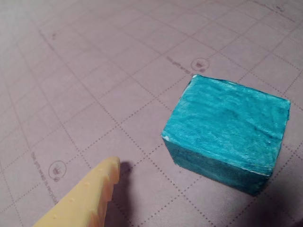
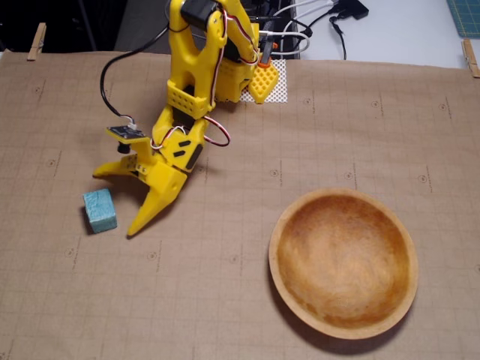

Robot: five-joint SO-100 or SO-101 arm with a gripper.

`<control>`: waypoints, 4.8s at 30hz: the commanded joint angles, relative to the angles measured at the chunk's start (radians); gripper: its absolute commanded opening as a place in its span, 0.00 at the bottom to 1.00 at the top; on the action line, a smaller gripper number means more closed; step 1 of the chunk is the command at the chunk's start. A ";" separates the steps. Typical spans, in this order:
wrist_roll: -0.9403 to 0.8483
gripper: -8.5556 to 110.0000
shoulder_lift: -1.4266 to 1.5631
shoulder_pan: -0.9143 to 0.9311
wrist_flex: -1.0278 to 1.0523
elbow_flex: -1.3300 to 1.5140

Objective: Grasp a blue block and put it in the bowl.

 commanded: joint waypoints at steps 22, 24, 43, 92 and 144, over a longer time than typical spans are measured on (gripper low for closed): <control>-0.025 0.57 -0.215 -0.003 -0.221 -0.190; -0.025 0.57 -0.235 0.000 -0.221 -0.204; -0.028 0.57 -0.250 0.110 -0.221 -0.219; -0.123 0.05 -0.149 0.101 -0.236 -0.190; -0.233 0.05 0.457 -0.894 -0.201 0.149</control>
